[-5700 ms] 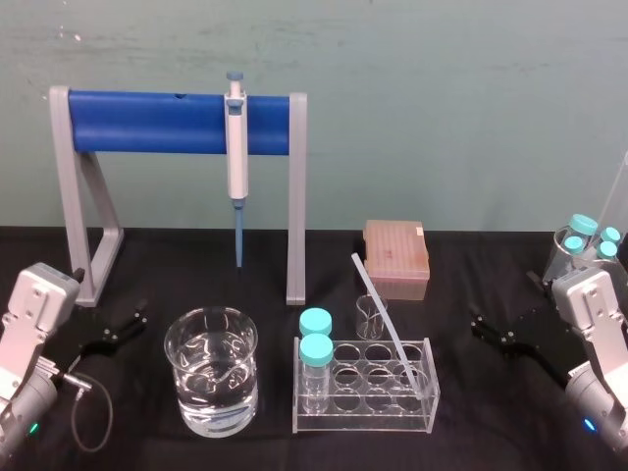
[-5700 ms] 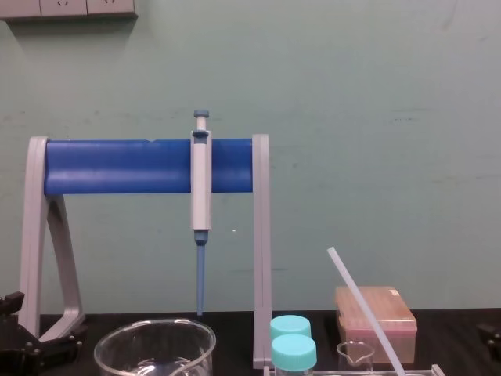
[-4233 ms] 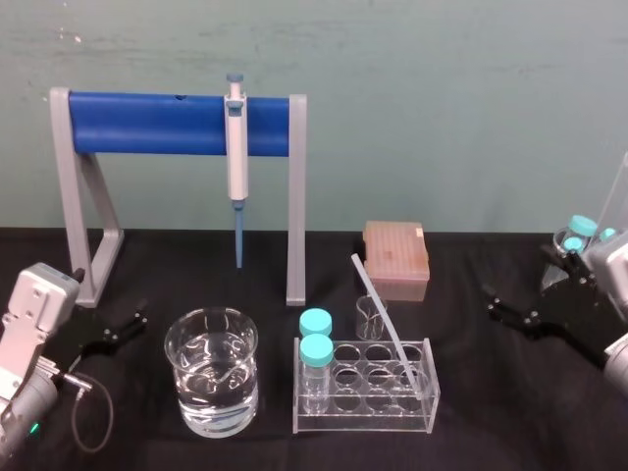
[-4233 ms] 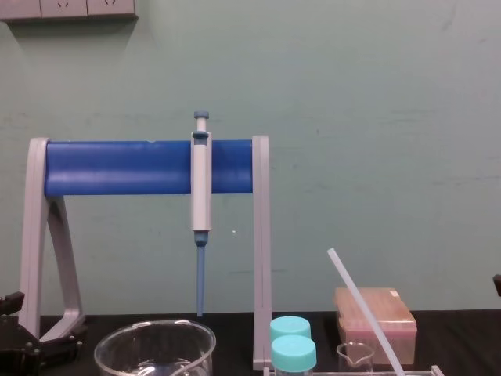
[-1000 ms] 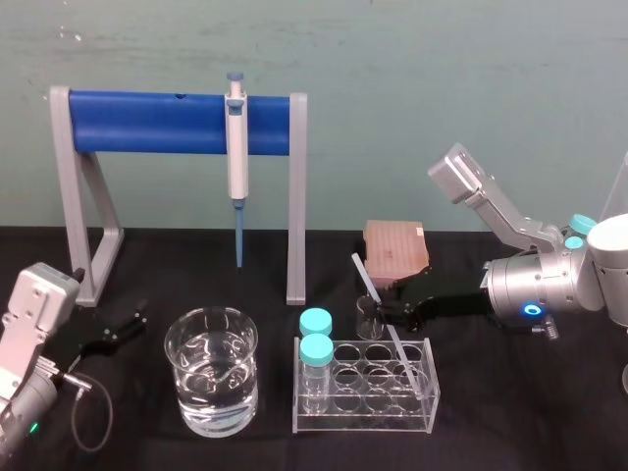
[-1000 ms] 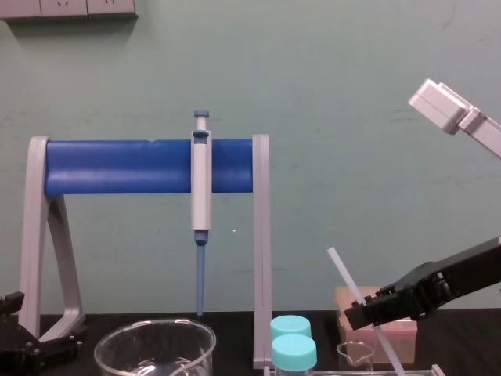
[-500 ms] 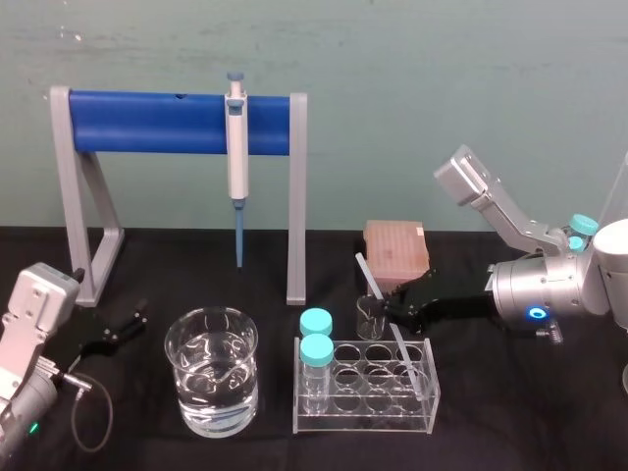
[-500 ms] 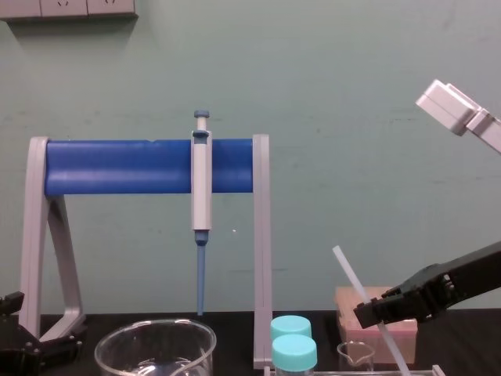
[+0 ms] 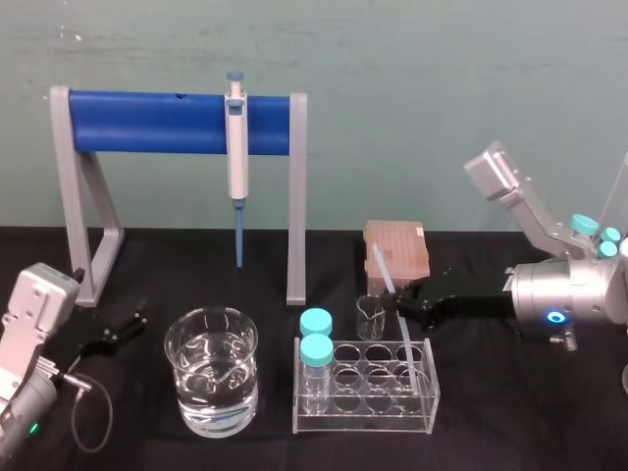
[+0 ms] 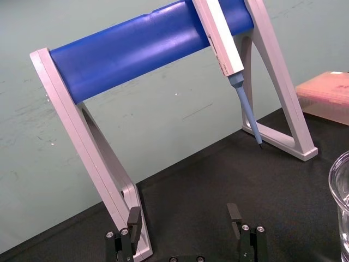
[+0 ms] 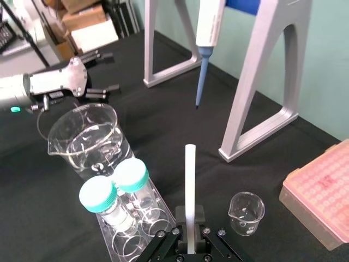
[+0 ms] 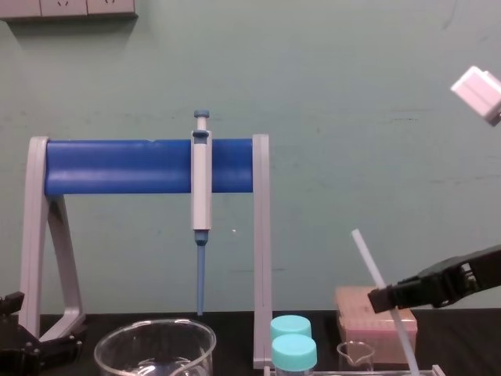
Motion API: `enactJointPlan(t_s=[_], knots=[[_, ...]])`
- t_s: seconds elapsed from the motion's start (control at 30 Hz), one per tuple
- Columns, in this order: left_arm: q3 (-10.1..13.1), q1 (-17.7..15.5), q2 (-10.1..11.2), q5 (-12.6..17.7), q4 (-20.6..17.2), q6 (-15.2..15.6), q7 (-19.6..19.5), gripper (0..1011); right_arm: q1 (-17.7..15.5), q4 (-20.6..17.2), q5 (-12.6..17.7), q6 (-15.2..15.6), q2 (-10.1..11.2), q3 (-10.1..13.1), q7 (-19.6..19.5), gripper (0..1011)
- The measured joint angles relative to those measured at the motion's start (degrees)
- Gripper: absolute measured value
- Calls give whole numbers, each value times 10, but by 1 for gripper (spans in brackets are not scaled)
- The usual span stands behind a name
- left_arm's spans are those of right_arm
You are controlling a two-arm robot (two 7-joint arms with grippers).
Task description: Pick up the stirring rod with one hand, then place it down.
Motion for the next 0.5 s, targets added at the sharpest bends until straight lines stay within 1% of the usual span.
enactJointPlan(t_s=[0.27,0.3,0.4,0.5], knots=[[0,0,0,0,0,0,0,1005,-23,-31,38,-13,19,29,-15,72],[0,0,0,0,0,0,0,1005,-27,-40,46,-18,24,35,-16,71],[0,0,0,0,0,0,0,1005,-33,-53,58,-26,33,44,-18,71],[0,0,0,0,0,0,0,1005,-45,-78,75,-38,47,59,-25,71]])
